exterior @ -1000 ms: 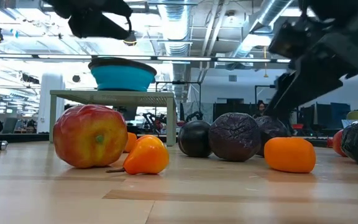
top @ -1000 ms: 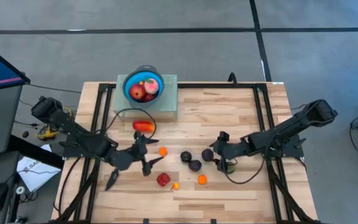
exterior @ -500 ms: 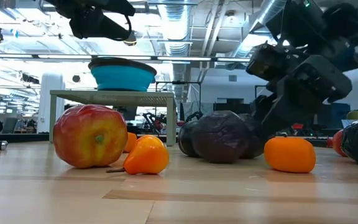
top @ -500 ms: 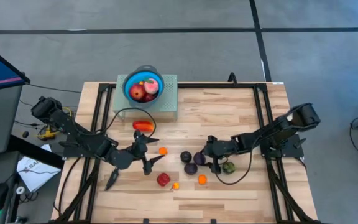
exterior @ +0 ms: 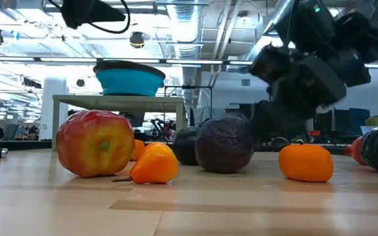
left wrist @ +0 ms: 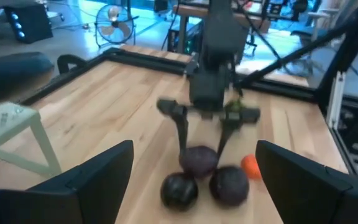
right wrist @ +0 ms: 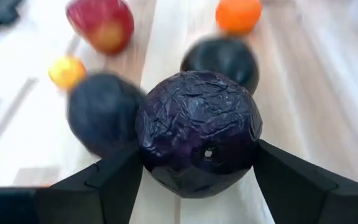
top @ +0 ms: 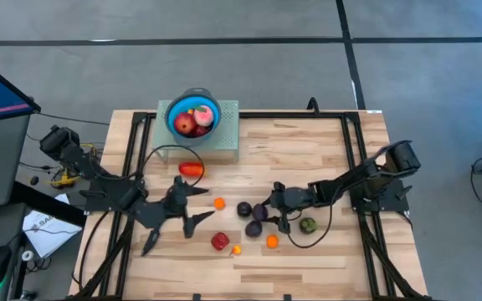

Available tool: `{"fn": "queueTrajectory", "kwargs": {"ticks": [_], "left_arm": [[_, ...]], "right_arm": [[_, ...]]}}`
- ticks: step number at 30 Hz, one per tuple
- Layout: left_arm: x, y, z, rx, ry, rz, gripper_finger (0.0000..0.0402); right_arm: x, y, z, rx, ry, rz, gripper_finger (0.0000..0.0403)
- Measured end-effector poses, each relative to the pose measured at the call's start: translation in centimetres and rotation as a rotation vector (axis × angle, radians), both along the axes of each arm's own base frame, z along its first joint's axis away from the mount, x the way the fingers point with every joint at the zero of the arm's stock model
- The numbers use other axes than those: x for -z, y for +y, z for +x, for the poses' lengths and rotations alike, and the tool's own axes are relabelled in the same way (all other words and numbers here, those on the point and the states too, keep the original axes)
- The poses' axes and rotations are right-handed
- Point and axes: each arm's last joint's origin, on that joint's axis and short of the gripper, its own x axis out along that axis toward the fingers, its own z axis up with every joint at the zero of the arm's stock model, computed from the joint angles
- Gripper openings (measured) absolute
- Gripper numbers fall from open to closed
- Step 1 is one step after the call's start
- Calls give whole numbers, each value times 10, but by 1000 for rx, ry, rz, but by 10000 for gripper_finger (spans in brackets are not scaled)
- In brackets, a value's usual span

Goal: Pick & Place Fruit
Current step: Put the right violet plum into the blue strainer bowl on the shelf

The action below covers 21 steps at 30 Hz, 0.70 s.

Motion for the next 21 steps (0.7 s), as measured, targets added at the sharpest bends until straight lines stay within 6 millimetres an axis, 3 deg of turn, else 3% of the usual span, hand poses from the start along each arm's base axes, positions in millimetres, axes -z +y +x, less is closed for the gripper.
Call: {"fn": "queueTrajectory", "kwargs": {"ticks": [5,8,14,17,21], "left_arm": [[21,1,-16,-31,1,-56,326],[37,0,-26,-40,8,-109,326],[60,-2,-42,-85,-15,-208,324],[67,1,-45,-114,-21,-226,323],[68,3,-44,-131,-33,-231,323]], "right_arm": [[-20,-6,-5,28,-19,21,277],[-44,-9,-4,48,-45,38,276],[-136,-27,27,92,-160,-38,276],[-185,-47,53,106,-197,-149,276],[-233,-87,91,150,-227,-291,276]]}}
